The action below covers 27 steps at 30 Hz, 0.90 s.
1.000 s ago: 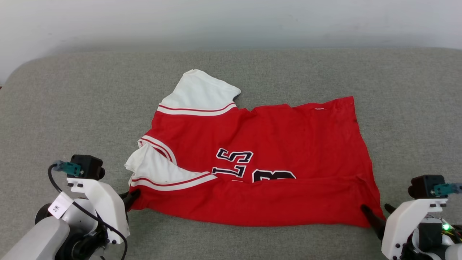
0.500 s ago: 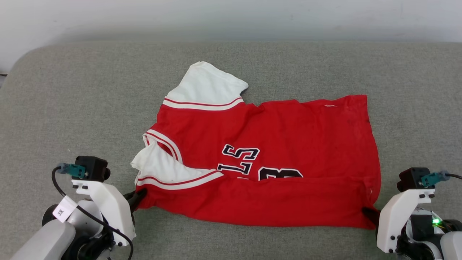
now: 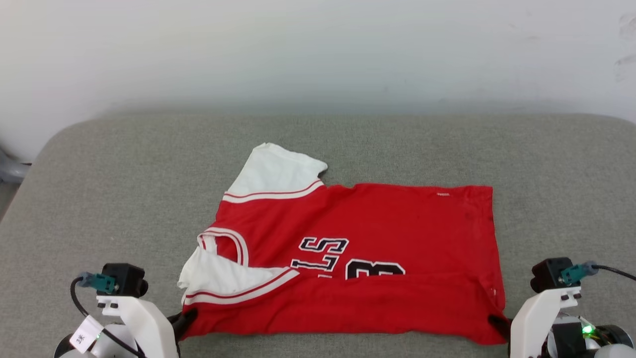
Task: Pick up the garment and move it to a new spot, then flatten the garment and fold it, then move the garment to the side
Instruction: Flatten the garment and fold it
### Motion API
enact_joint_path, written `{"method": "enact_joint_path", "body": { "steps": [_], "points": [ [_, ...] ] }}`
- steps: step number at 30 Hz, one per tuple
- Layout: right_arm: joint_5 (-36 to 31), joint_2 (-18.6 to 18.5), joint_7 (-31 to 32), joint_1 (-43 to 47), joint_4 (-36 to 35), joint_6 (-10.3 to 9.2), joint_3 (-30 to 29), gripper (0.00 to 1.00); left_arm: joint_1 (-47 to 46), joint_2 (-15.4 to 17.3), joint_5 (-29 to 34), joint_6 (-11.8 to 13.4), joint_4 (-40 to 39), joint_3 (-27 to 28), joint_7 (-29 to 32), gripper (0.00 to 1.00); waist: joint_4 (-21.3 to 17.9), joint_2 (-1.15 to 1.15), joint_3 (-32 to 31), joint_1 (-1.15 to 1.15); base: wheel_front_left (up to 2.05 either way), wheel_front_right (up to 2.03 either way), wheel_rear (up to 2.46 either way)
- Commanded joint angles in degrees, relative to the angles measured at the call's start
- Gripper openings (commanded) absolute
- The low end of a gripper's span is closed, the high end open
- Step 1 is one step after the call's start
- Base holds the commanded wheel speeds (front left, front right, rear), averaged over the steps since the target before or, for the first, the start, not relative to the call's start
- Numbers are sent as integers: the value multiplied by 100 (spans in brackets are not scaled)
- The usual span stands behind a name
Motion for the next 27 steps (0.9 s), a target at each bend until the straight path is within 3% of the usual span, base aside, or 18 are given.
{"method": "enact_joint_path", "body": {
  "steps": [1, 11, 19, 20, 21, 22, 27],
  "points": [
    [31, -31, -4, 123, -39, -3, 25, 0, 119, 58, -51, 44, -35, 23, -3, 0, 1, 0, -197, 0, 0, 0, 0],
    [111, 97, 21, 1019, -472, -3, -165, 0, 887, 298, -298, 351, -227, 120, -28, 0, 47, 0, -455, 0, 0, 0, 0],
    [21, 334, -390, 1345, -129, -3, -335, 0, 930, -102, -348, 302, 427, -63, -111, 0, -18, 0, -437, 0, 0, 0, 0],
    [67, 379, -496, 1340, -66, -3, -335, 17, 897, -145, -337, 272, 518, -80, -131, 31, -28, 0, -434, 0, 0, 0, 0],
    [93, 414, -594, 1337, 3, -3, -324, 44, 860, -206, -358, 250, 595, -54, -194, 82, -34, 0, -433, 0, 0, 0, 0],
    [38, 380, -738, 1317, 35, -3, -300, 100, 829, -246, -348, 211, 677, -45, -241, 100, -38, 0, -432, 0, 0, 0, 0],
    [53, 465, -1645, 1186, 79, -3, -268, 100, 679, -326, -202, 57, 939, -42, -494, 100, -37, 0, -439, 0, 0, 0, 0]
  ]
}}
